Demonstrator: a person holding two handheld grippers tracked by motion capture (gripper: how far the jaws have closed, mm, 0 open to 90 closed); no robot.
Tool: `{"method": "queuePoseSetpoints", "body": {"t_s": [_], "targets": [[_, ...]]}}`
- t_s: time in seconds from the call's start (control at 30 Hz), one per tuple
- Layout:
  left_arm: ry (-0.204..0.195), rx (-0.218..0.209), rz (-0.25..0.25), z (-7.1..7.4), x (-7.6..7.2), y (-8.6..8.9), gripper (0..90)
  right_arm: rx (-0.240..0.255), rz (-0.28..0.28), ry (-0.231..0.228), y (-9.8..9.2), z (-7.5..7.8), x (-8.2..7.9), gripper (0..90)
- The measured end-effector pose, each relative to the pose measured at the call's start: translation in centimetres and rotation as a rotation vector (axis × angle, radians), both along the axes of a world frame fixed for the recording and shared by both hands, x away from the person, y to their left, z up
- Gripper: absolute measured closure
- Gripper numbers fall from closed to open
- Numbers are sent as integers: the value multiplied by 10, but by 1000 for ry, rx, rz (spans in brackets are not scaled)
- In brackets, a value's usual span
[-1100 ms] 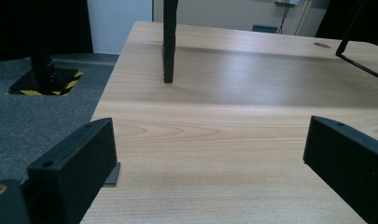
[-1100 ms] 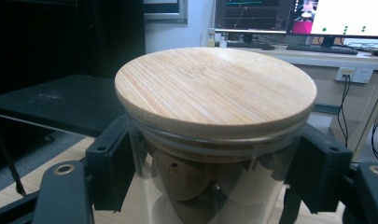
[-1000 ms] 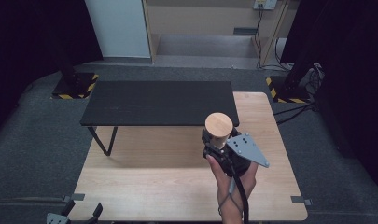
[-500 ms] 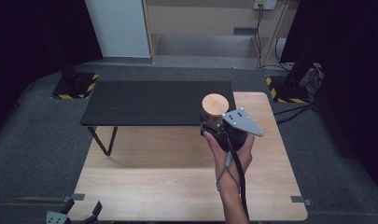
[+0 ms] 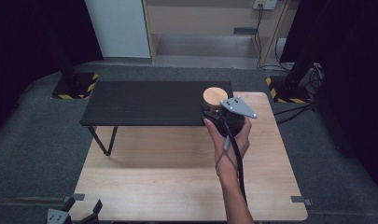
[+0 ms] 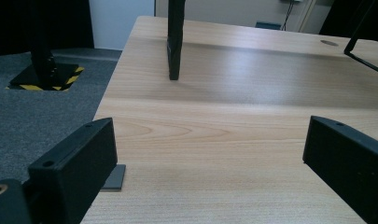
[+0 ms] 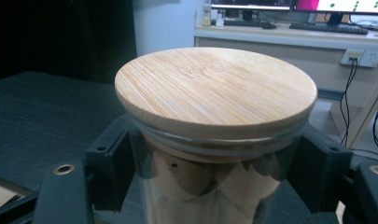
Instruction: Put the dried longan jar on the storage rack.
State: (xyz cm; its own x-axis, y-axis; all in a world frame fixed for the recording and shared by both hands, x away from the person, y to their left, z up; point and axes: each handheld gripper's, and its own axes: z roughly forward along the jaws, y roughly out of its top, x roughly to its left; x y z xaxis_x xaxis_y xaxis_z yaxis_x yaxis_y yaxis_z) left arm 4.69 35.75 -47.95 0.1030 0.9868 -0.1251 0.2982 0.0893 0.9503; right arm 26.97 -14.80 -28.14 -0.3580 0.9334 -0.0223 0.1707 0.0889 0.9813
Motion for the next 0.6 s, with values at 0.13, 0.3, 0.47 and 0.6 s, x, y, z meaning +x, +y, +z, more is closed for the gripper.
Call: {"method": "queuePoseSetpoints", "body": {"t_s": [0.13,0.3,0.47,0.6], "targets": [[-1,2,2,0,1,1,15,2,-7,15,1,-3,10,259],[2,2,3,0,2,3,15,1,-16,28,1,-5,21,259],[3,0,2,0,3,4,15,-2,-20,40,1,-6,27,259],[3,-2,2,-1,4,4,15,-12,-21,50,3,-7,32,259]]}}
